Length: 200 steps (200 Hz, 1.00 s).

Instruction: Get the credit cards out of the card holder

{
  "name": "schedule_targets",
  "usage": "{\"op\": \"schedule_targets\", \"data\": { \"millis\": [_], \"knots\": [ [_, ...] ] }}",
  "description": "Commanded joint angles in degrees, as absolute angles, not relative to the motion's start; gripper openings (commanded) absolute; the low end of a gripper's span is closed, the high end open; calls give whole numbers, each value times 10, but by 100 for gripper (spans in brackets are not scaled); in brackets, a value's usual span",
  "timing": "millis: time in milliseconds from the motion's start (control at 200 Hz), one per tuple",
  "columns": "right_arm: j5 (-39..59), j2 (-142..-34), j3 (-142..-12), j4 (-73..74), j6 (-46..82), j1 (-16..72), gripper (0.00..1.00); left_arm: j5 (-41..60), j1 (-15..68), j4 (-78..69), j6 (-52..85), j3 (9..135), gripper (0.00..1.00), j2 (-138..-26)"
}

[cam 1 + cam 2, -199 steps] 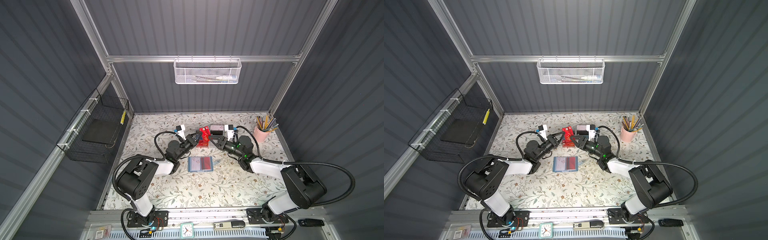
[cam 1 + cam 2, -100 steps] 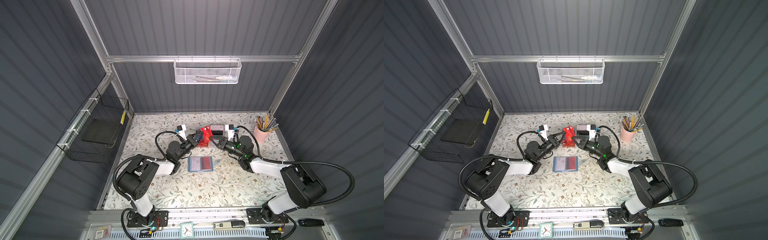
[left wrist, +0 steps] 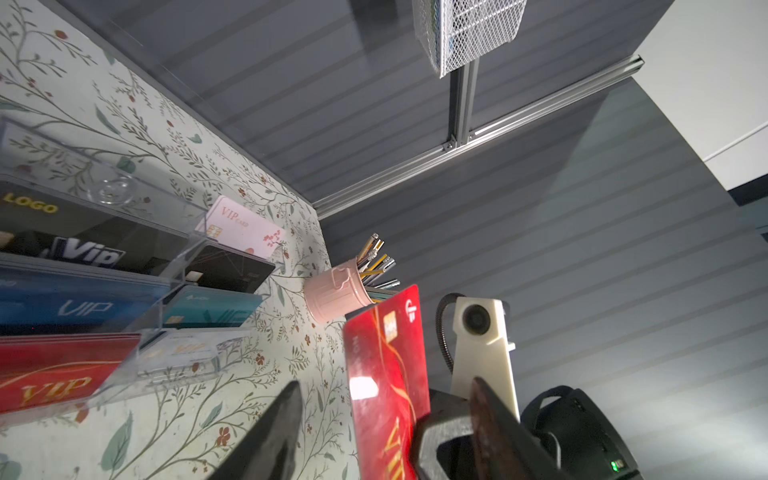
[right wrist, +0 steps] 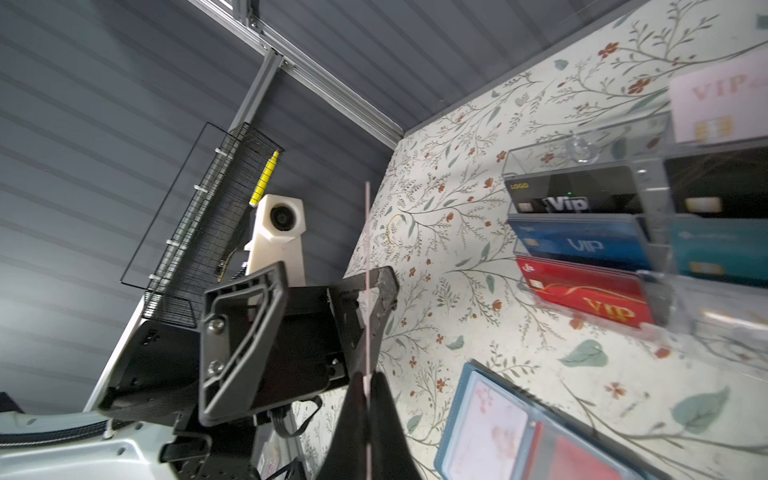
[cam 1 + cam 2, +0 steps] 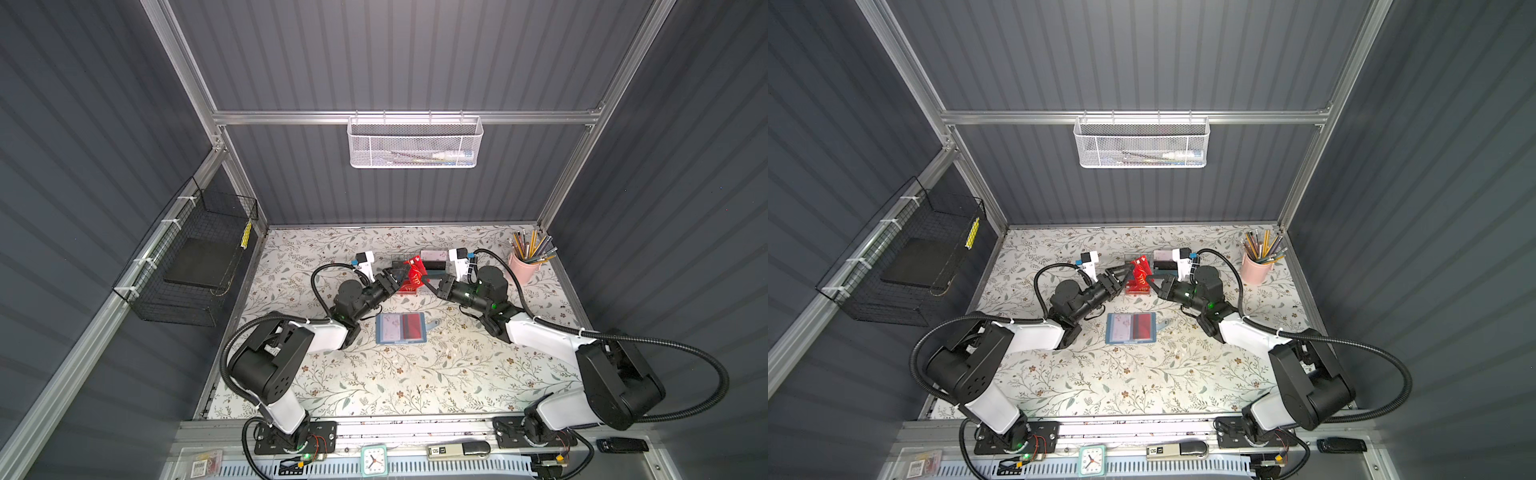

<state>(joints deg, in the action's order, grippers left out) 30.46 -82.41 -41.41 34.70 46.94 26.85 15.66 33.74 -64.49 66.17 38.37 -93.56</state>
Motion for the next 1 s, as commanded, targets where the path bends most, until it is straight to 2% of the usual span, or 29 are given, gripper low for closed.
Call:
{"op": "schedule_targets", "data": {
  "millis": [0, 180, 340, 440, 640, 996],
  "knots": [
    [304, -795, -486, 151, 347, 258, 0, 147, 338, -520, 583, 409, 100, -863],
    [231, -782, -582, -58, 182, 252, 0, 132, 332, -349, 496, 426, 100, -787],
    [260, -806, -655, -160, 42, 250, 0, 85, 335, -204, 415, 430, 100, -738],
    [251, -826, -672, -167, -8, 248, 0, 47, 339, -171, 391, 408, 100, -716],
    [297, -898, -682, -151, -165, 248, 0, -13, 357, -105, 372, 393, 100, -704],
    [275, -1028, -780, -191, -330, 249, 0, -60, 388, -123, 332, 351, 100, -727]
  ]
}}
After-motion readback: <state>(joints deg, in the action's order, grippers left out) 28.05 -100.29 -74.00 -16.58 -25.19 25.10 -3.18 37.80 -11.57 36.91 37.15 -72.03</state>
